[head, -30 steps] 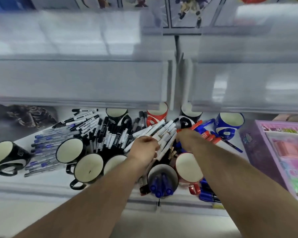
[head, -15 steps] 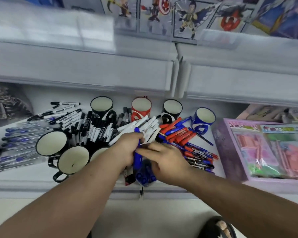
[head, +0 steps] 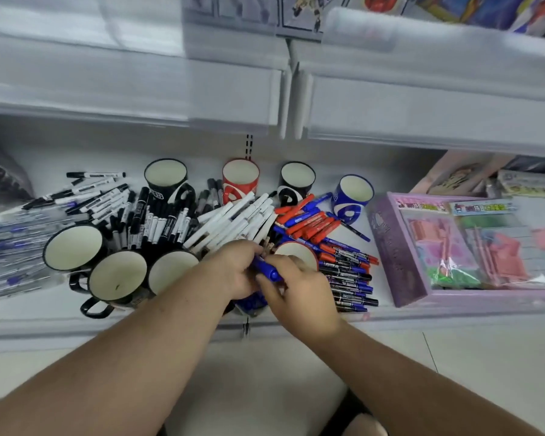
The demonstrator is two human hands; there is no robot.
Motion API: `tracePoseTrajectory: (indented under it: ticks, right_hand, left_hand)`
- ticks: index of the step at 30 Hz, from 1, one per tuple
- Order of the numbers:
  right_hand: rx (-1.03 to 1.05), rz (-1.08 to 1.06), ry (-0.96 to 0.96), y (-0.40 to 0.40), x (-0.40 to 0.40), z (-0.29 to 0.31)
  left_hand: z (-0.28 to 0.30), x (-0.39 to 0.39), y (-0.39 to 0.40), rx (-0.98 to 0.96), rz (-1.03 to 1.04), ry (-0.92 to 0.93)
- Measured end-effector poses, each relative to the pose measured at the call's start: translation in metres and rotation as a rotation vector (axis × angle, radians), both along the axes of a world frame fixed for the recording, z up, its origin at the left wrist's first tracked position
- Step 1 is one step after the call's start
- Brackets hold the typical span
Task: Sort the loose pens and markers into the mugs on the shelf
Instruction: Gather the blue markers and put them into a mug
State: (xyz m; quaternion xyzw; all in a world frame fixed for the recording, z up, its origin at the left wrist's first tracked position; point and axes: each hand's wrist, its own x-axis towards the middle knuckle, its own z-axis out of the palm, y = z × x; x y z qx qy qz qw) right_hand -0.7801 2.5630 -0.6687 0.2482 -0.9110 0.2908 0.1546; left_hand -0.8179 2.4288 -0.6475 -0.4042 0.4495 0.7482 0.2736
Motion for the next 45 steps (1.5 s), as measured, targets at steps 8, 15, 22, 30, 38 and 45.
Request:
tracePoseTrajectory:
  ticks: [8,15,22,30,38,45]
  right_hand:
    - [0.008,-0.248,-0.066,-0.024,0.006,-0.019]
    - [-0.104,0.017,0.007,0.006,0.023,-0.011]
    - [0.333,-0.235,-0.501,0.090,-0.077,-0.029]
    - [0.397,-0.154,-0.773,0.062,-0.191,-0.048]
    - [0.554,-0.076,-0.768,0.030,-0.227,-0.092]
    - [0.744,0.031,-0.719,0.055,-0.223,-0.083]
  left_hand:
    - [-0.007,0.008,-0.004,-0.746,-0.301,0.168]
    - [0.018,0.001,0.026,-0.190,-0.216,0.155]
    - [0.020,-0.023,0.019,-0.276,-0.047,0.289]
    - [0.002,-0.040,0.007,-0.334,-0.089,0.277]
    - [-0.010,-0.040,-0.012,-0.341,-0.006,0.236]
    - [-0.024,-0.040,-0.018,-0.365,0.011,0.212]
